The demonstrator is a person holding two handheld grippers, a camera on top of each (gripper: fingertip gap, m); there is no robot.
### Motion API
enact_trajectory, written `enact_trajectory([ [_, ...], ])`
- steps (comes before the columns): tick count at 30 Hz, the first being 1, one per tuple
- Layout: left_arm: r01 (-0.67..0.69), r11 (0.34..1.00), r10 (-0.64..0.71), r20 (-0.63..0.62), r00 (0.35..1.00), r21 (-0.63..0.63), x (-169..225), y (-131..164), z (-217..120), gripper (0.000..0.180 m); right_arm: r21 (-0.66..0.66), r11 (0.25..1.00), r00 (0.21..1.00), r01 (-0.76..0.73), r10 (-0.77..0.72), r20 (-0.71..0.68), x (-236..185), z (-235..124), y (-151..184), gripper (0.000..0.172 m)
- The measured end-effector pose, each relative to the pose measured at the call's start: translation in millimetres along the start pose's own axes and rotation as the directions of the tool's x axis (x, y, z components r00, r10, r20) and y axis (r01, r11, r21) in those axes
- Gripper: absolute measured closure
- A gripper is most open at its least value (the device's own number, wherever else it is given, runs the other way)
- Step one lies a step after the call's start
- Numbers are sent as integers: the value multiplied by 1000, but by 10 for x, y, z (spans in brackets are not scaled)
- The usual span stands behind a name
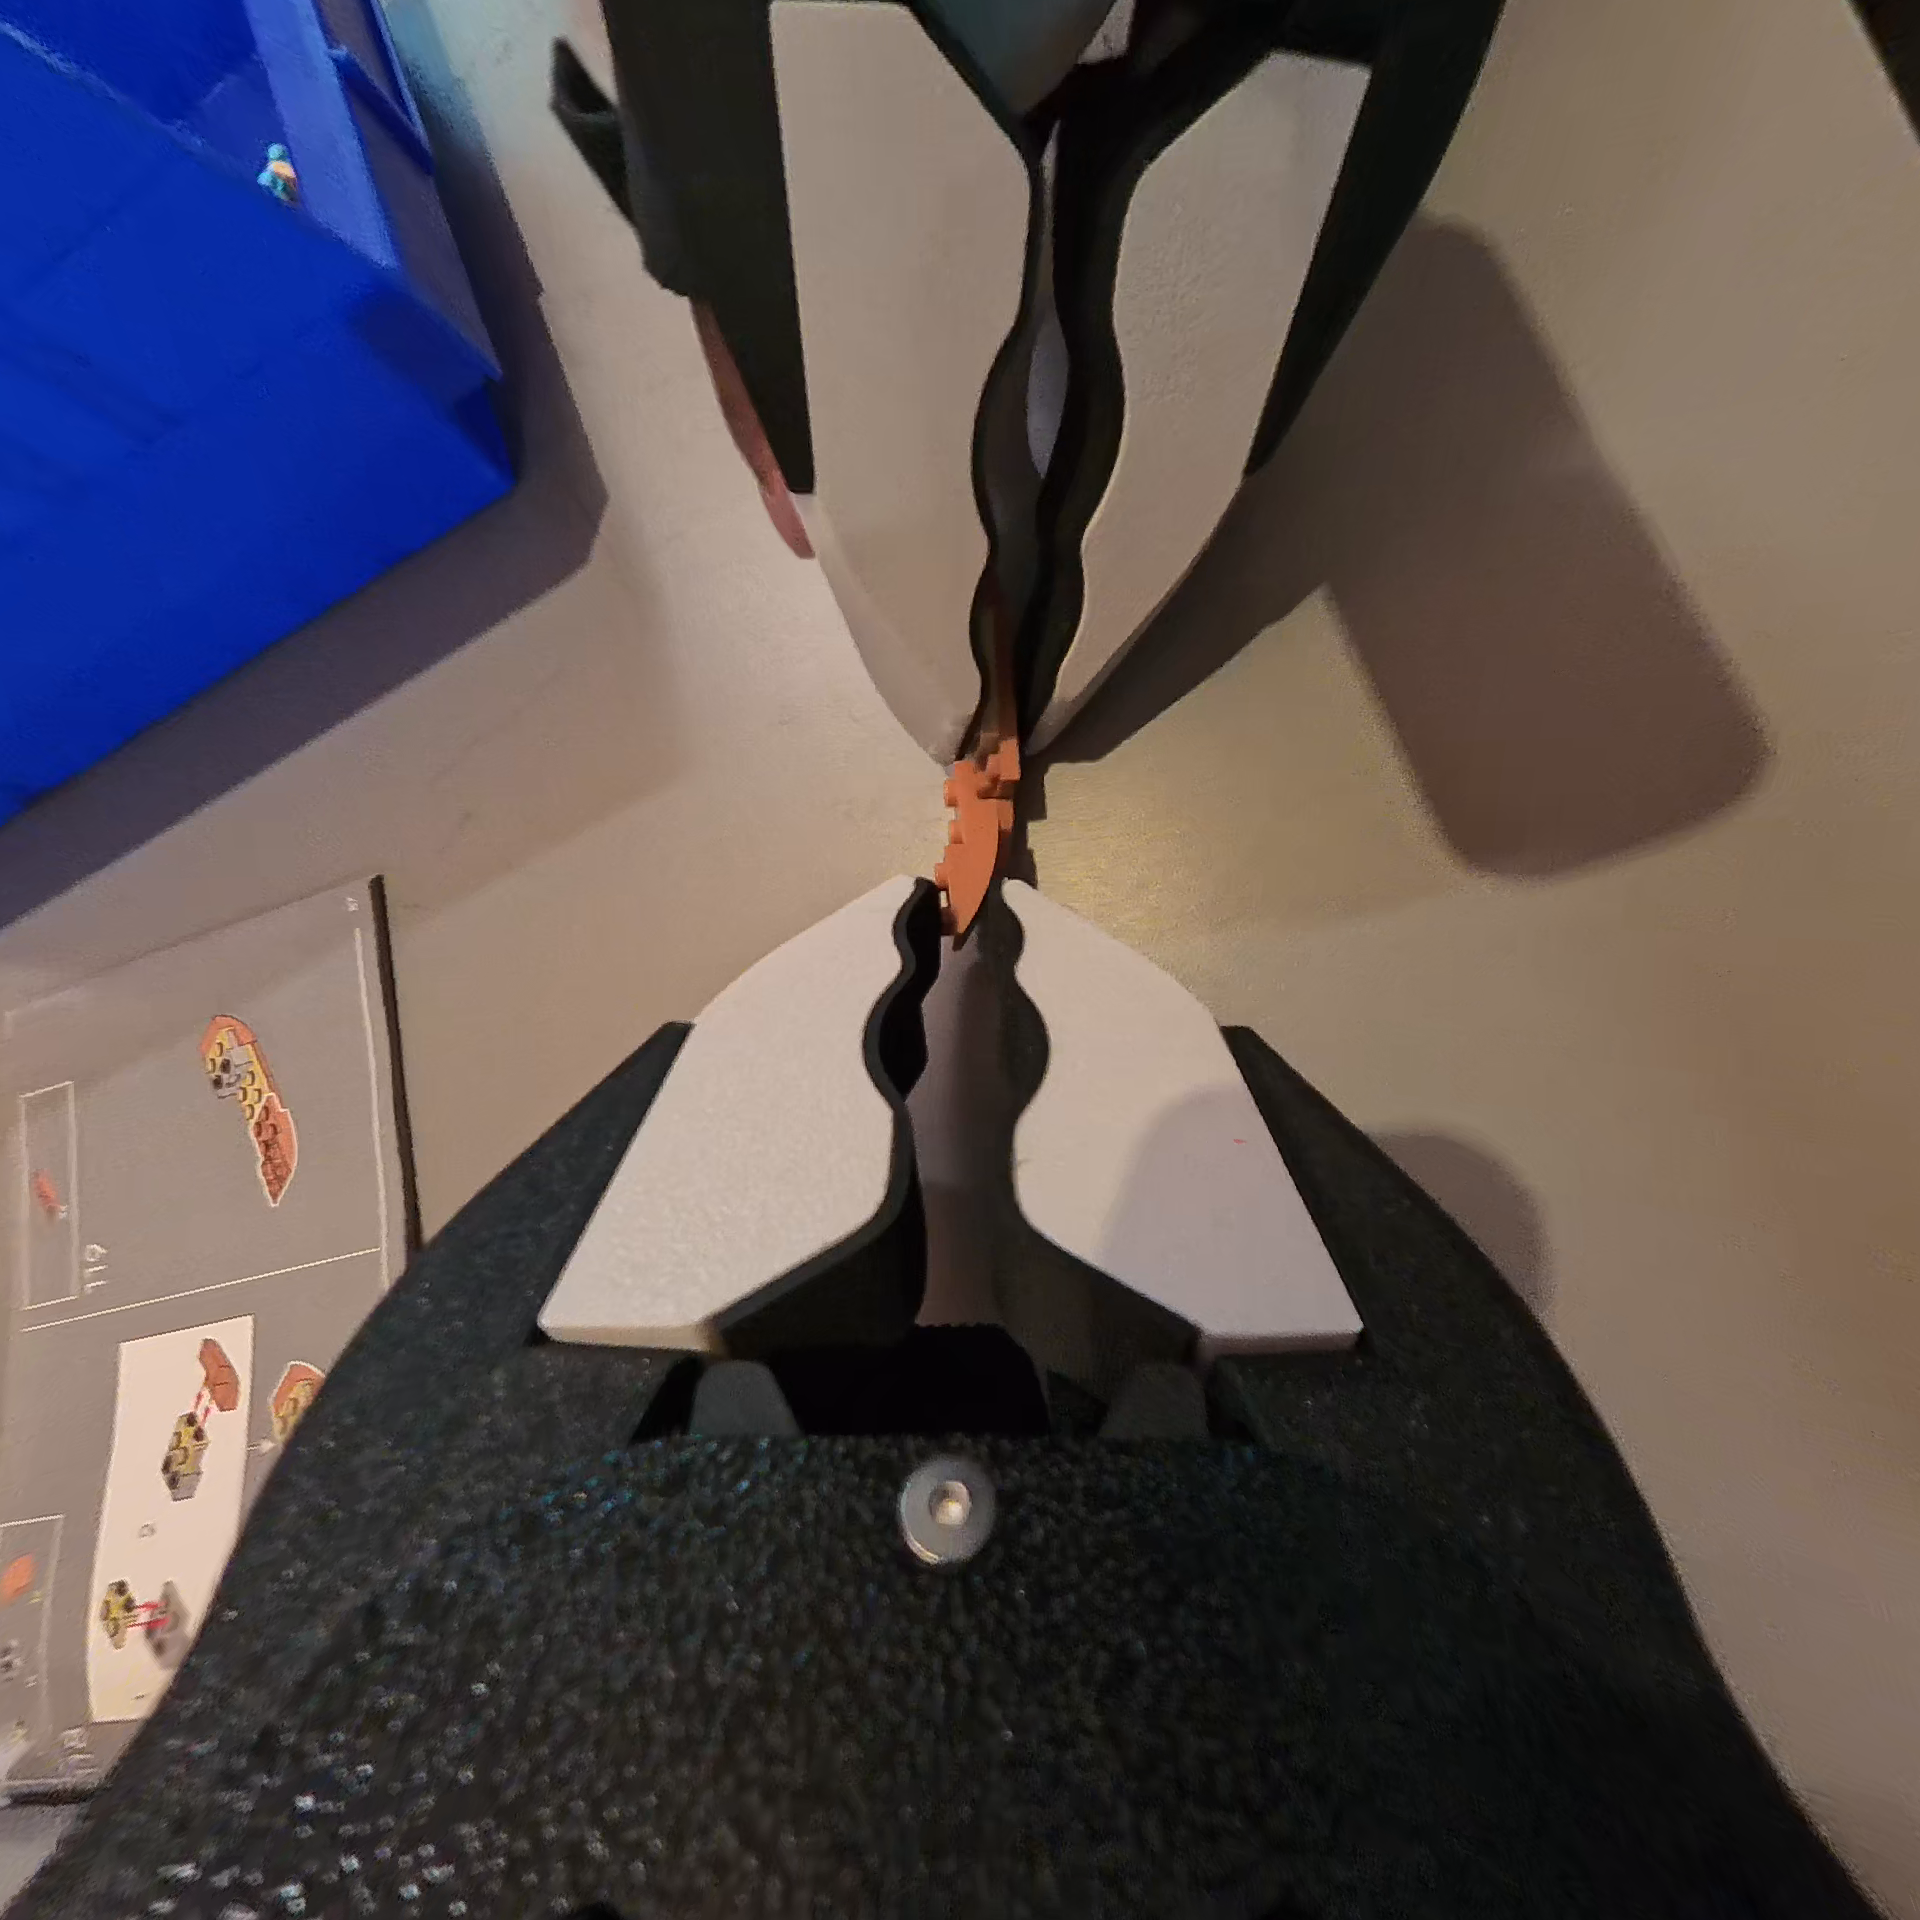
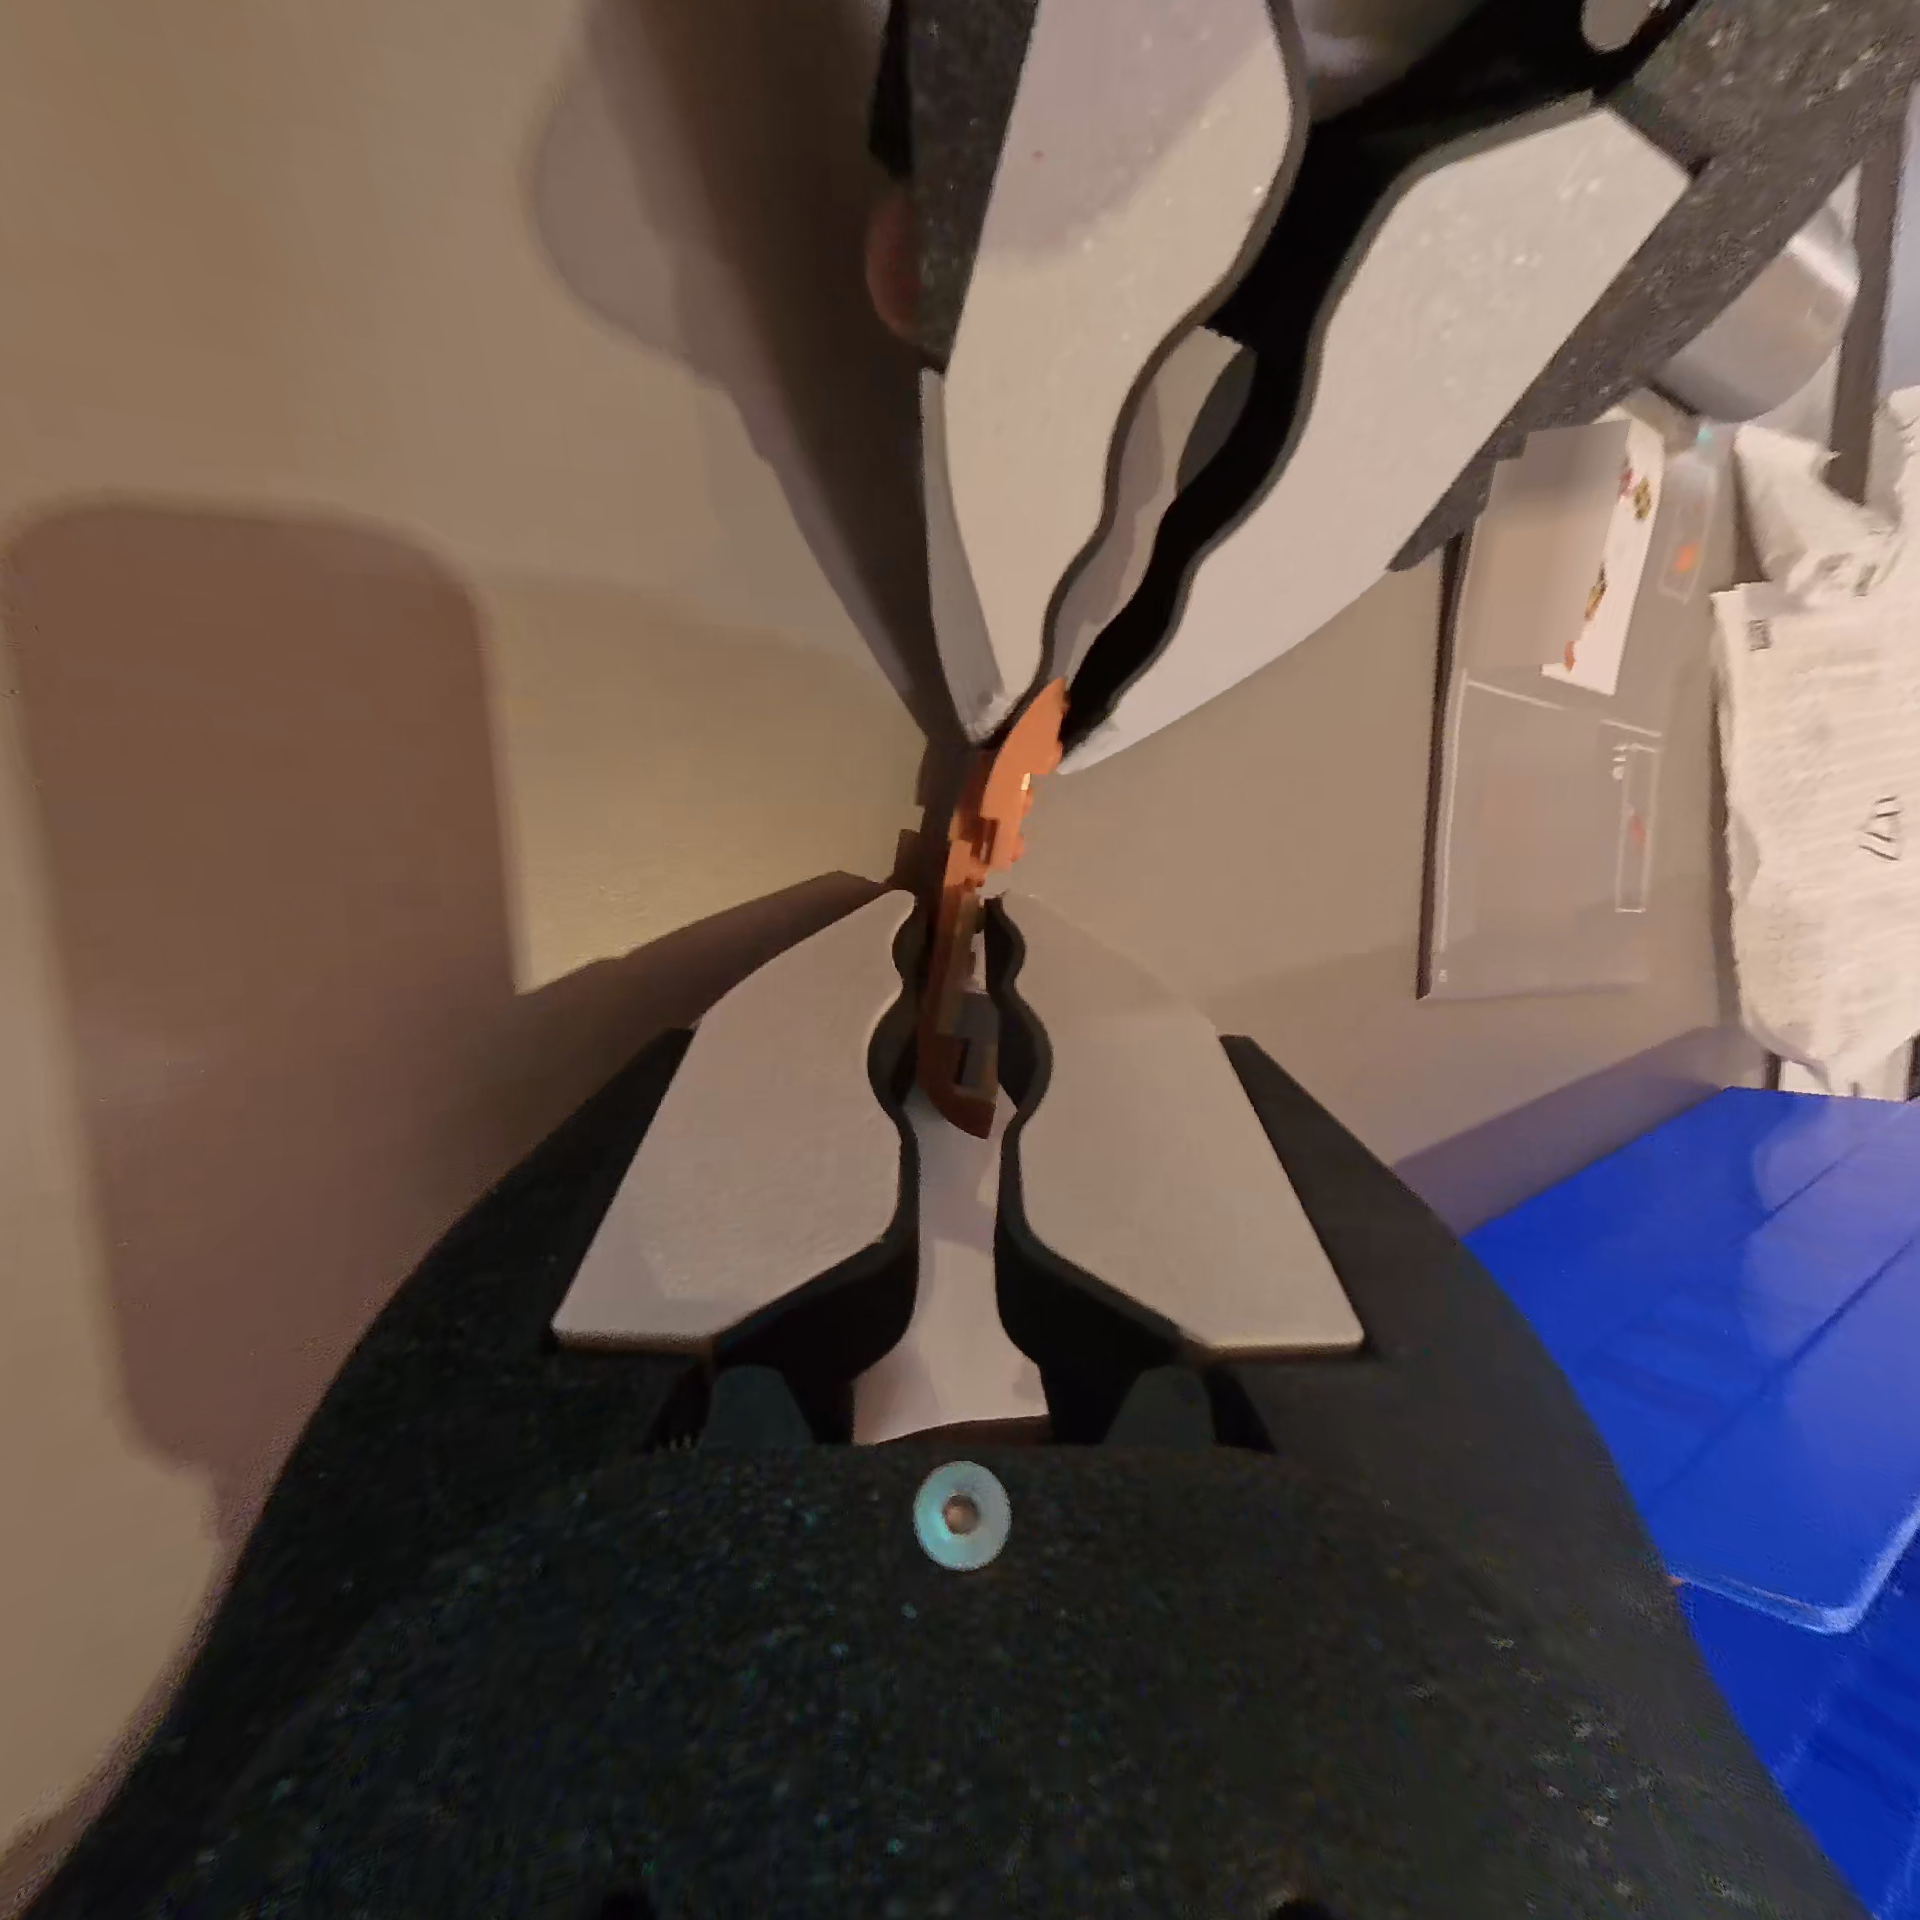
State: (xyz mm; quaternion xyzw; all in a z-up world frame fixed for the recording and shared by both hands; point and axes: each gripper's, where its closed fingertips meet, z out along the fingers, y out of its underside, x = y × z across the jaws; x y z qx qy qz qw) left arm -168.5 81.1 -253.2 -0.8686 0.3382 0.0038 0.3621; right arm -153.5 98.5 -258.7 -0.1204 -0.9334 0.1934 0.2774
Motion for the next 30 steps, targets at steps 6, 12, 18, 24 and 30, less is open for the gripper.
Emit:
enact_trajectory([
  [6,-46,999,47,33,998,-26,-2,2,7,172,47,999,998,25,-23,-51,39,-5,-35,162],
  [12,-45,998,46,29,999,-35,2,31,10,172,69,997,995,42,-36,-89,78,3,-65,156],
  [18,-54,998,55,24,998,-39,18,48,13,172,82,994,993,65,-56,-109,84,29,-93,153],
  [24,-72,996,74,32,997,-51,10,82,10,172,94,993,992,77,-67,-111,70,63,-122,161],
  [30,-136,990,138,56,989,-40,13,45,-23,172,147,989,998,17,-7,-64,77,1,-161,163],
])
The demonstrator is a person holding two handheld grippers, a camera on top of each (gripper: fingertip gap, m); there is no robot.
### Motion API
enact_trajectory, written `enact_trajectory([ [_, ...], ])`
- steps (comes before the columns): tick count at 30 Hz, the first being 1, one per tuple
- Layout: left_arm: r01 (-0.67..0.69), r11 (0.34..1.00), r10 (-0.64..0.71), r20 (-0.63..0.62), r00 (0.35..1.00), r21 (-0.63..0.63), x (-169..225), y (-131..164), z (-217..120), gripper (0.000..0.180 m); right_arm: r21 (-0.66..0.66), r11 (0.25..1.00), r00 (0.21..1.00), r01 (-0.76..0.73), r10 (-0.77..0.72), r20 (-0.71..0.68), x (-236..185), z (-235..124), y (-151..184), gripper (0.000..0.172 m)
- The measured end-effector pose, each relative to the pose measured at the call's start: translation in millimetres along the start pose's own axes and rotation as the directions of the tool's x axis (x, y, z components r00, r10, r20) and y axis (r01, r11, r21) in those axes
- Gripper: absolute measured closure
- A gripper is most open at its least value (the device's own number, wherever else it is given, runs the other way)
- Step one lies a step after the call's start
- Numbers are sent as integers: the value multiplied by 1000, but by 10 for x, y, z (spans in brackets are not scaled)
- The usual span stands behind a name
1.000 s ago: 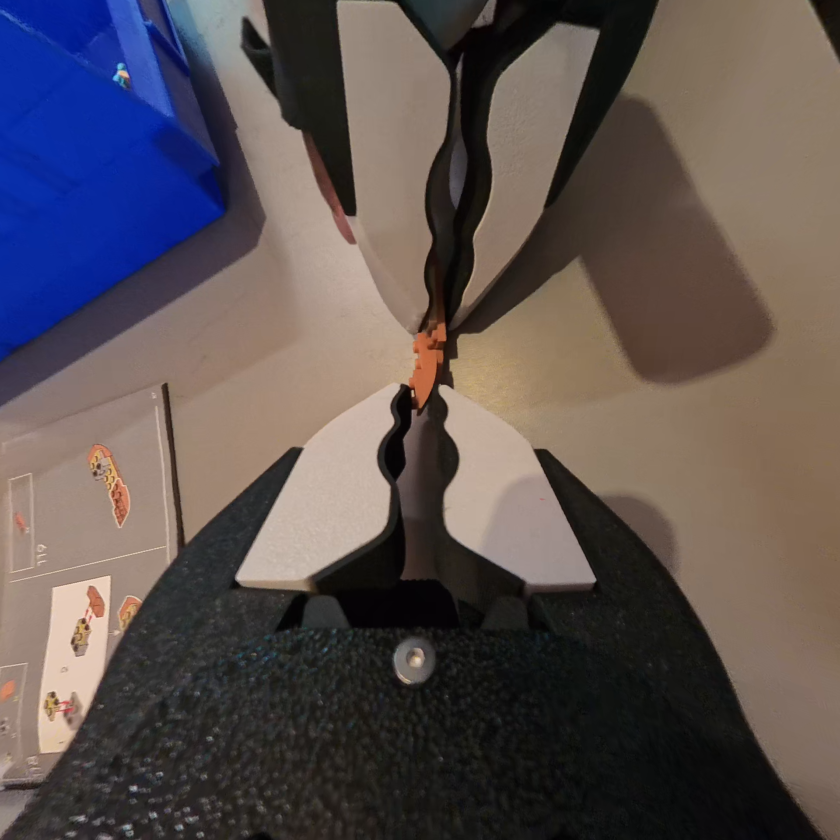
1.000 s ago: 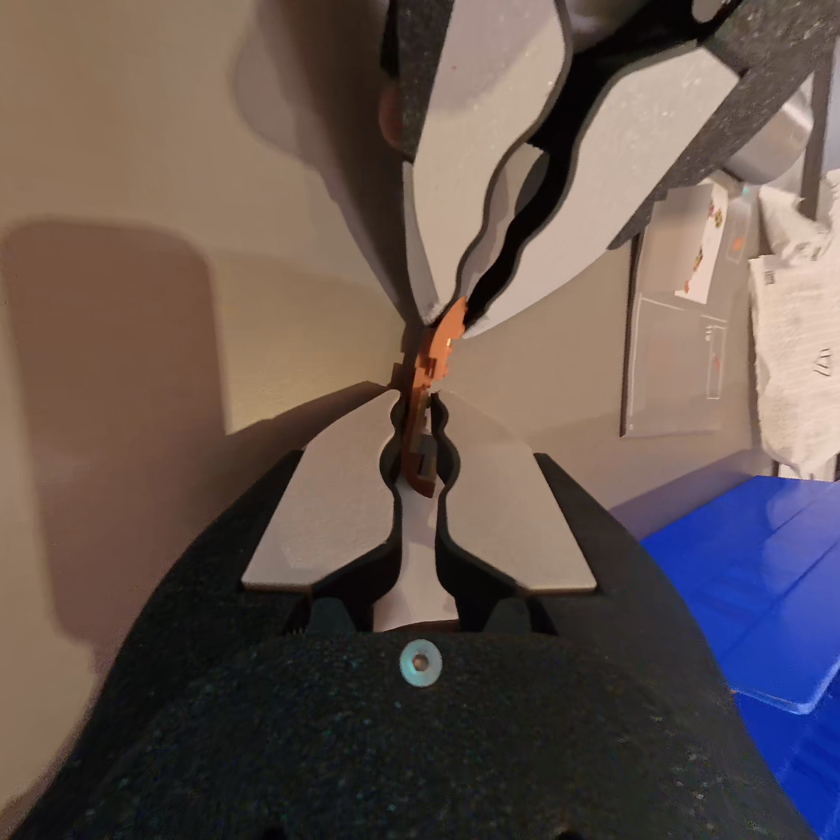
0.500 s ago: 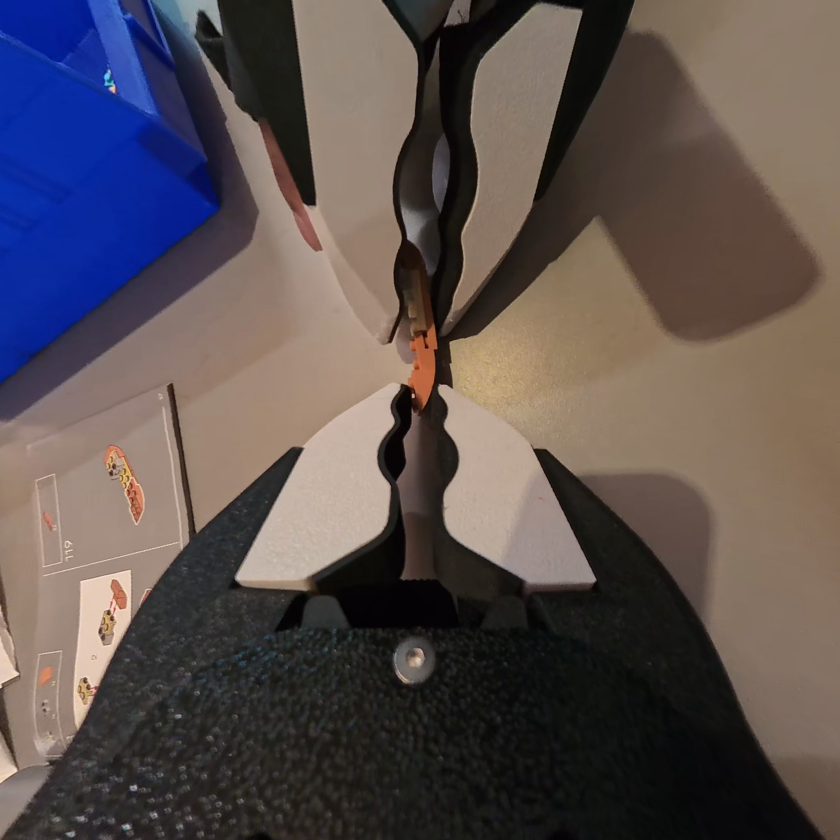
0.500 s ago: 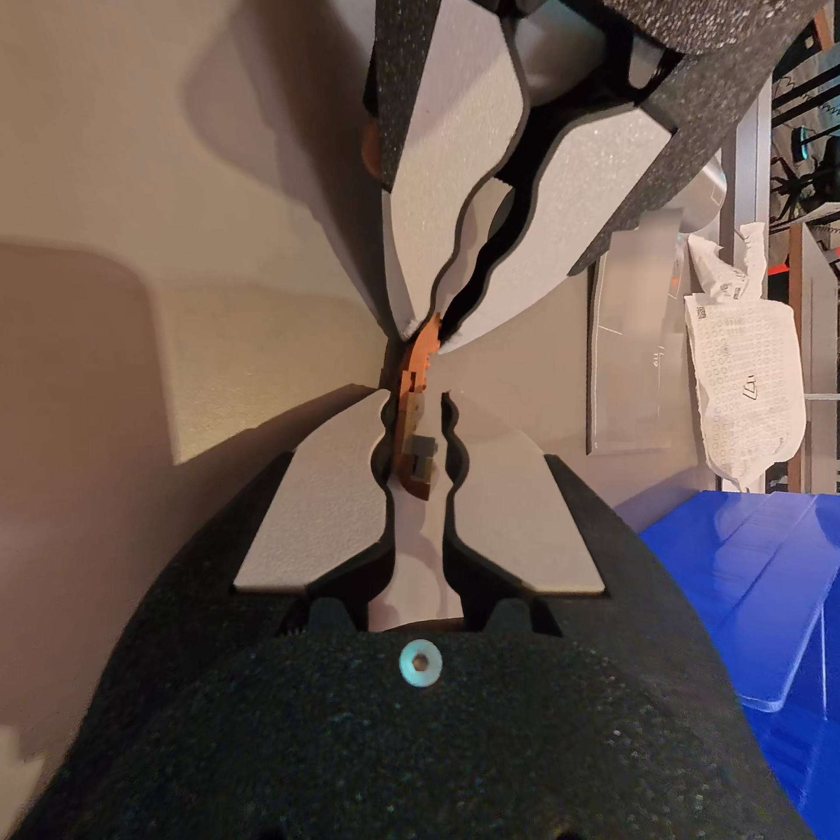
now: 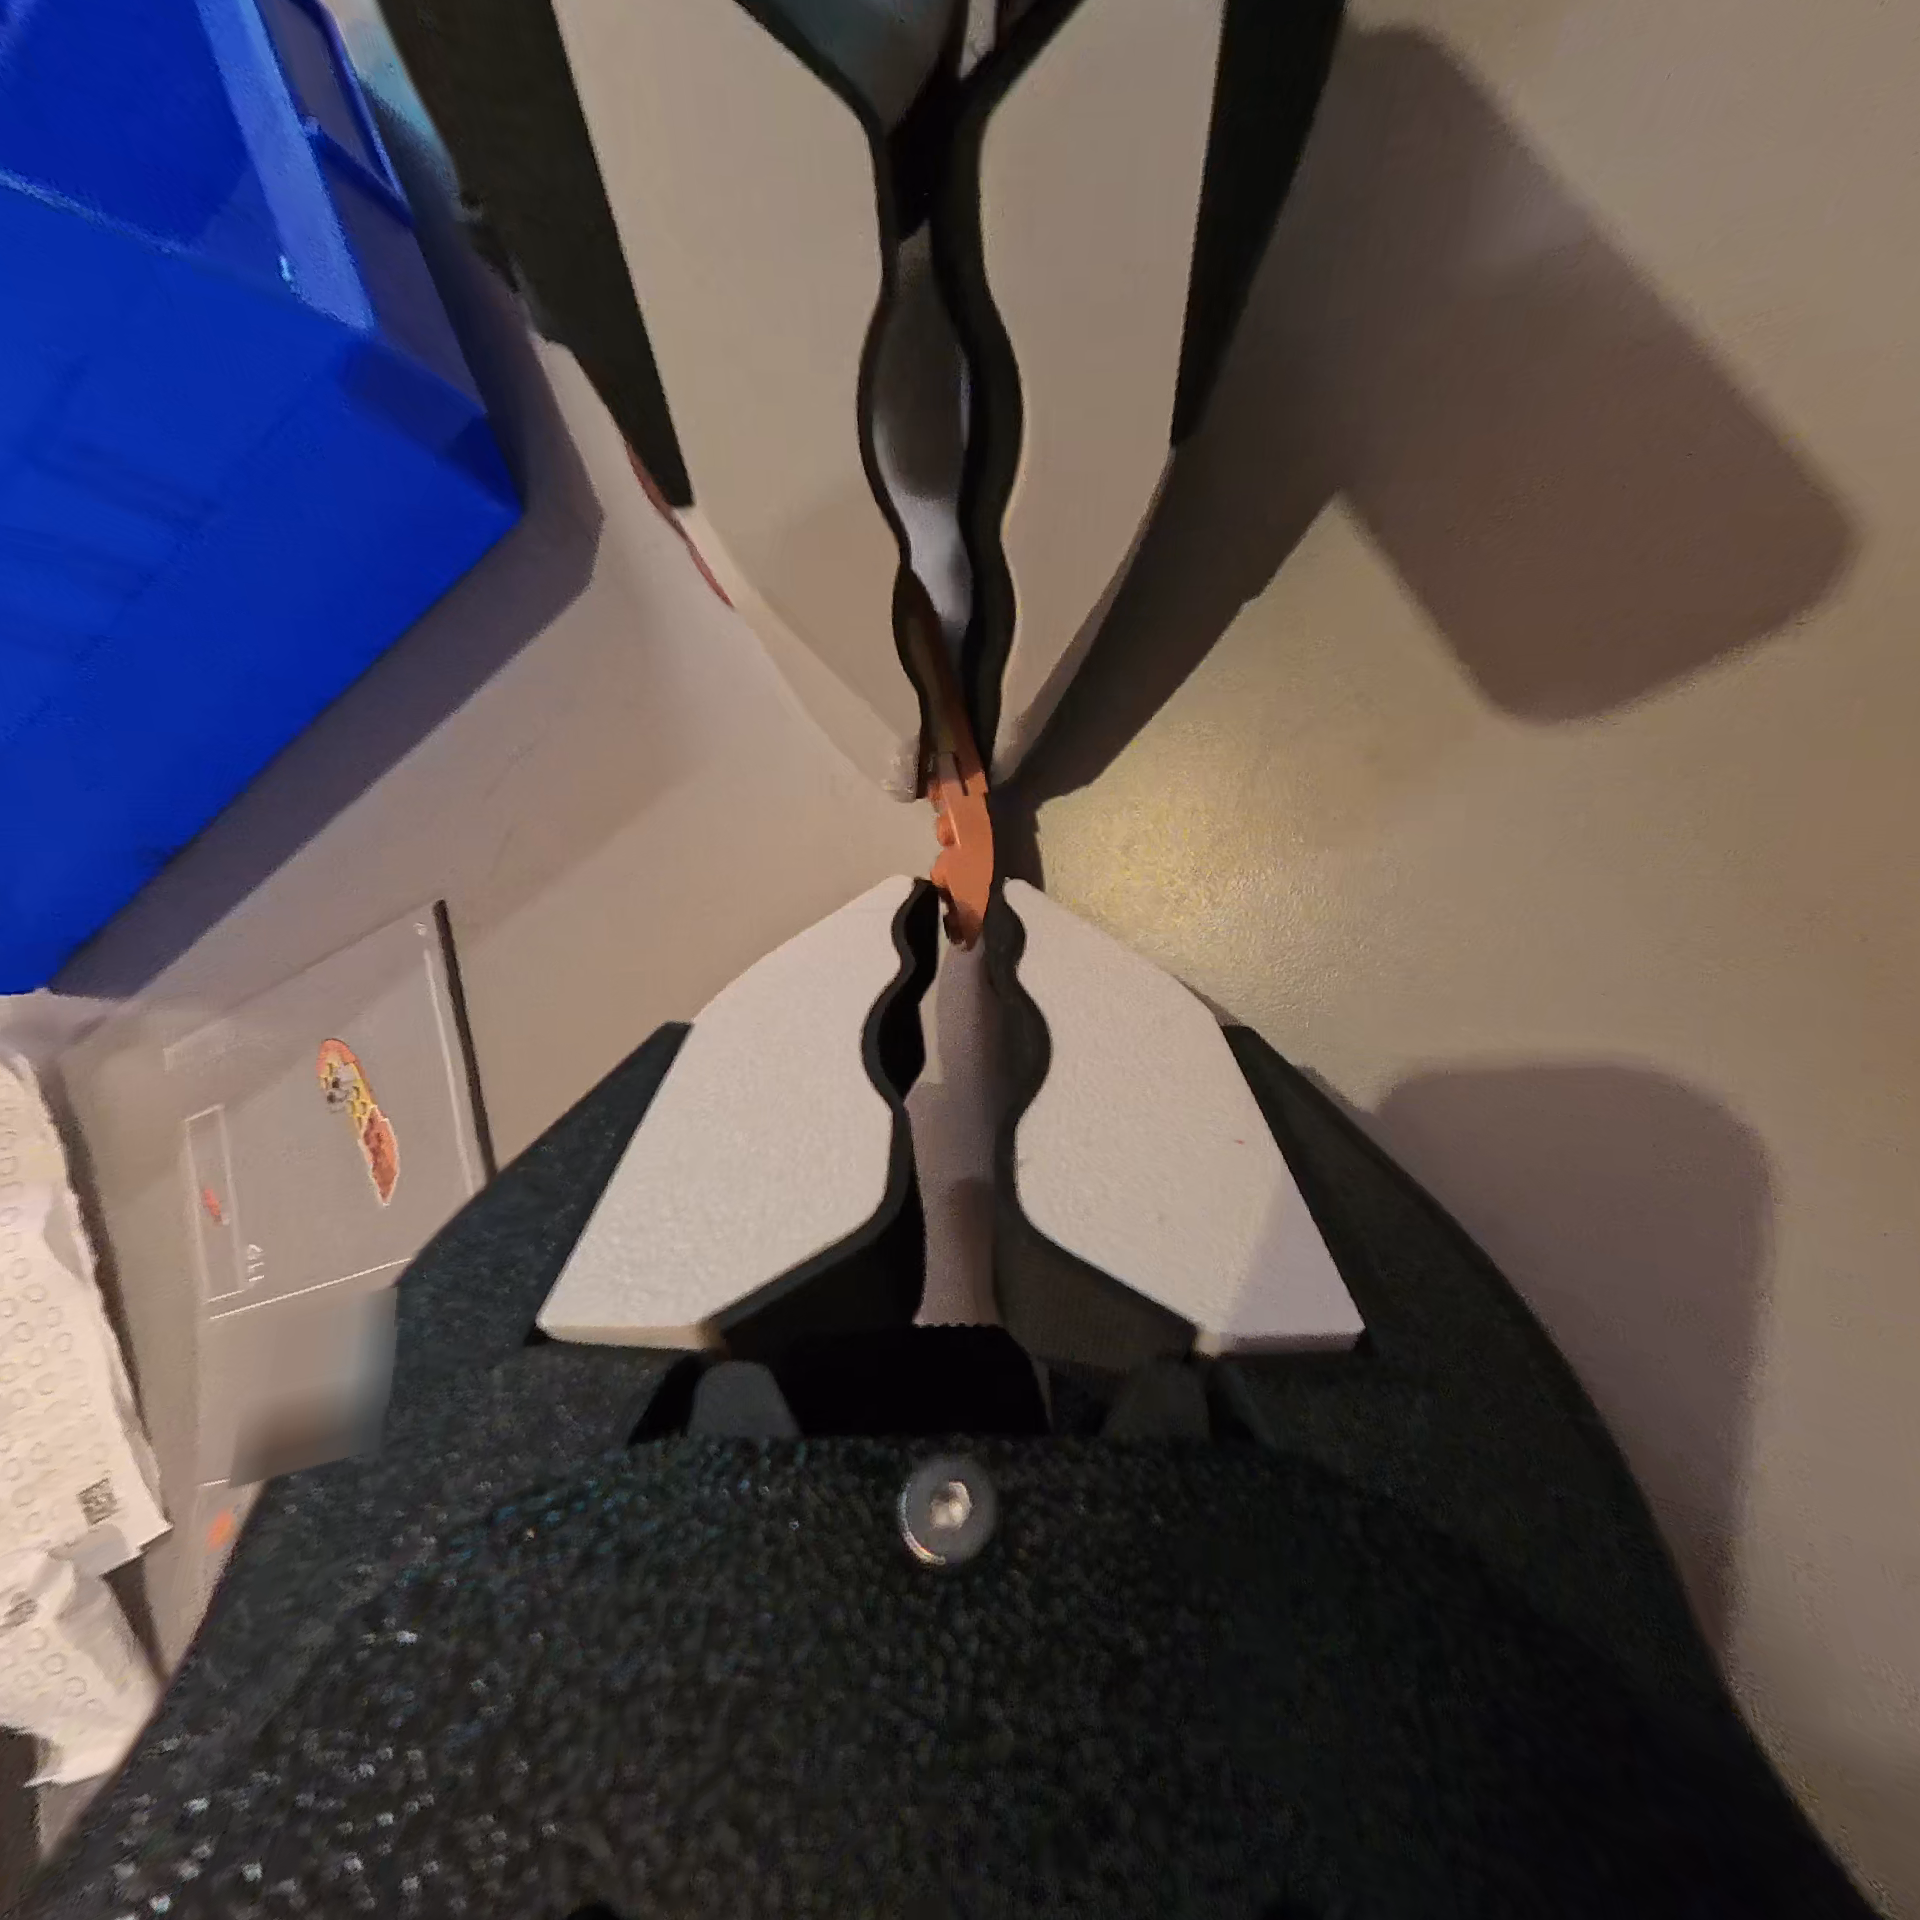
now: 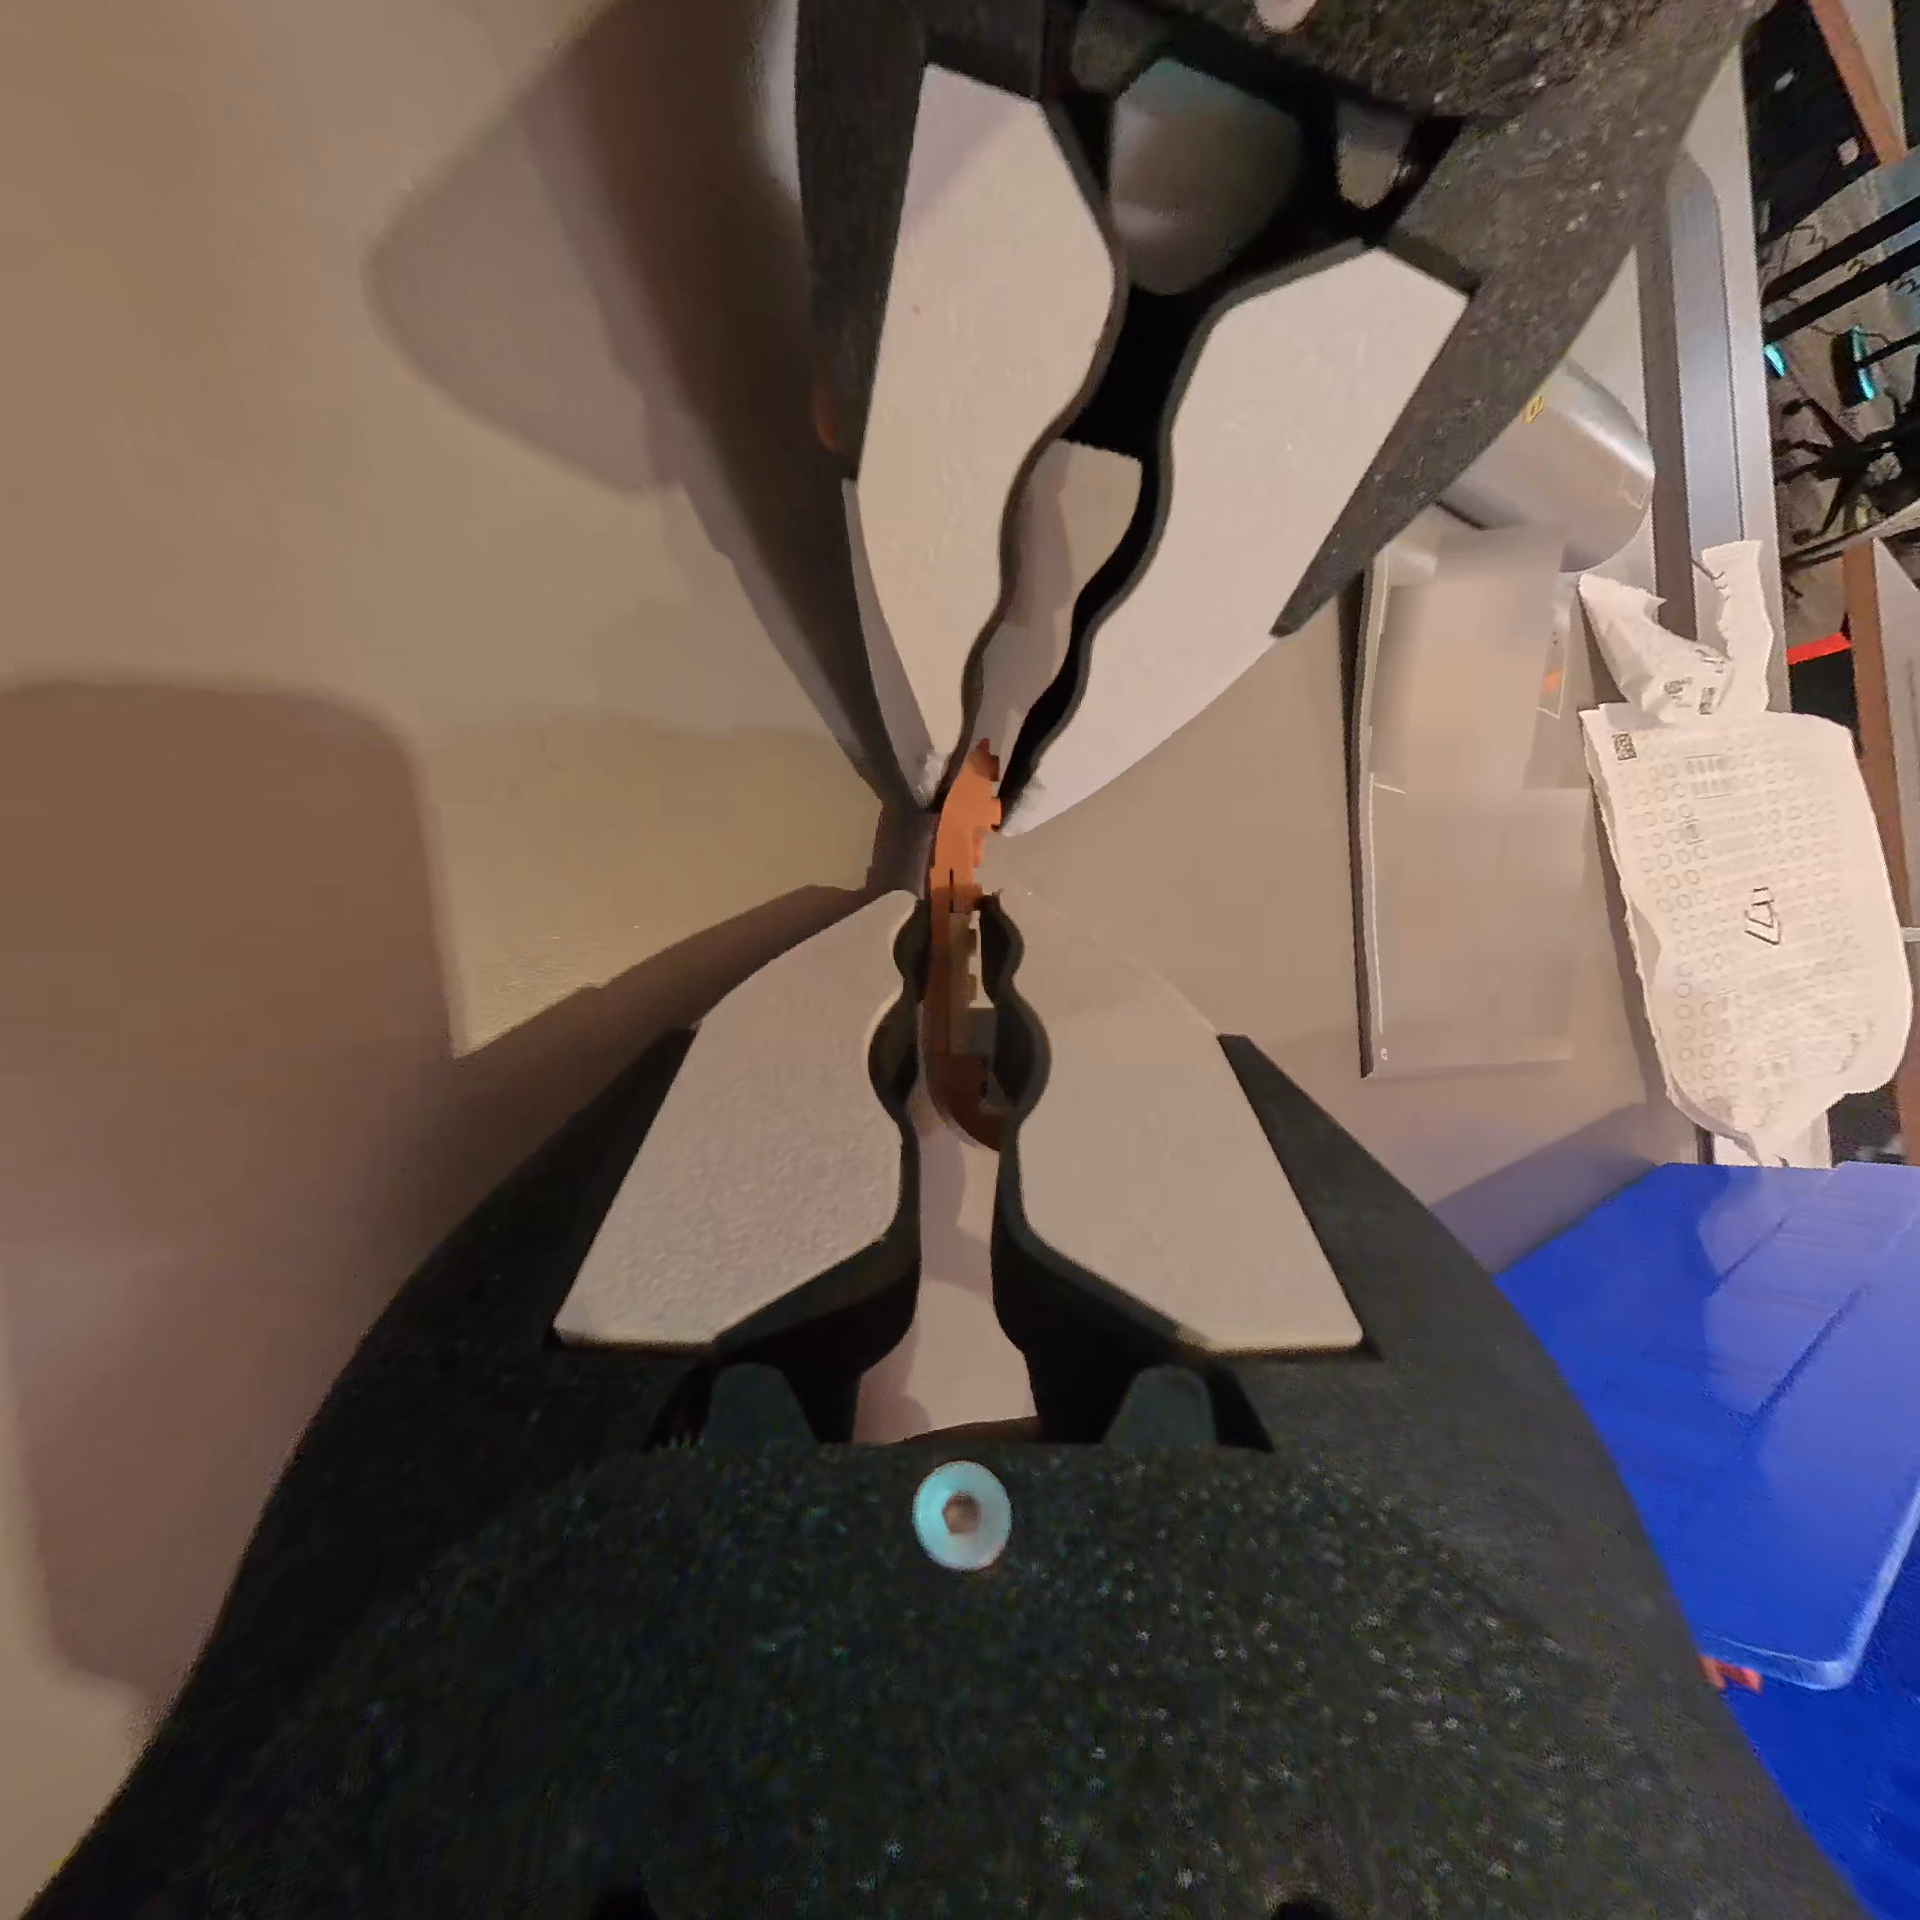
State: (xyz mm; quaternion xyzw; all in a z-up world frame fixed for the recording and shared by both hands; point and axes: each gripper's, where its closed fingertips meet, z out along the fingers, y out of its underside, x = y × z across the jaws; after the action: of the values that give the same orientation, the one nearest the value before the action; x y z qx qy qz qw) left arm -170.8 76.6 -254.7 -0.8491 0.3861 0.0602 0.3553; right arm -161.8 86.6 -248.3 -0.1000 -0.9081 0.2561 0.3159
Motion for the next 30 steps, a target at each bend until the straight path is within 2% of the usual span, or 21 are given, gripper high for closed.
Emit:
enact_trajectory([
  [10,-30,999,29,35,999,44,-18,-106,-62,166,37,999,1000,-28,28,3,24,-61,-65,164],
  [17,-72,993,57,148,987,96,-136,-221,-136,160,59,996,996,-63,67,-55,144,-109,-104,164],
  [23,-107,990,82,251,965,87,-261,-263,-187,166,102,992,988,-74,87,-129,267,-186,-176,164],
  [30,-135,989,113,297,948,56,-310,-292,-240,169,102,992,980,-70,88,-181,329,-224,-211,164],
])
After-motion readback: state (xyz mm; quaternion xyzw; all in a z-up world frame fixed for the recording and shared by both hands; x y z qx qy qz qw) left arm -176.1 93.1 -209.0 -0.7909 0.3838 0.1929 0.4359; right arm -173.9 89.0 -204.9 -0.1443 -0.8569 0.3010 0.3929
